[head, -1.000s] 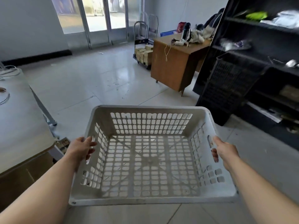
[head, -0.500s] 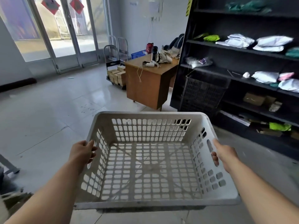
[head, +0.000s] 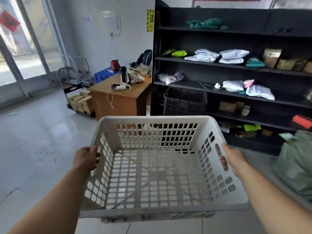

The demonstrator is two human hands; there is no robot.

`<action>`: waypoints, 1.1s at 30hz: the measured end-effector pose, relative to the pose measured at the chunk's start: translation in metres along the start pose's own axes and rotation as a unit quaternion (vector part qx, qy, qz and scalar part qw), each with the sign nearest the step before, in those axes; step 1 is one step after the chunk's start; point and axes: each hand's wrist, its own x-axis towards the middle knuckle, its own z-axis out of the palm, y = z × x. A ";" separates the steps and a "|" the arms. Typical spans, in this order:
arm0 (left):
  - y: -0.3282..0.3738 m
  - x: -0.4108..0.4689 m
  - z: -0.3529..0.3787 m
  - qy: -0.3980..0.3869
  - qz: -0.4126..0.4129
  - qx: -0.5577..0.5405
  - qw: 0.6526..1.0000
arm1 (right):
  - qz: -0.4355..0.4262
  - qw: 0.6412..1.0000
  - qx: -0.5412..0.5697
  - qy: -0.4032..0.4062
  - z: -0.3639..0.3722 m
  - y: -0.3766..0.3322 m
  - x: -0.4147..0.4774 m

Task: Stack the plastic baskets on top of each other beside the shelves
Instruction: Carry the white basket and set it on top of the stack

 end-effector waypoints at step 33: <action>0.301 0.487 0.410 -0.064 0.146 0.016 0.987 | -0.074 0.980 -0.012 0.183 0.139 -0.297 0.498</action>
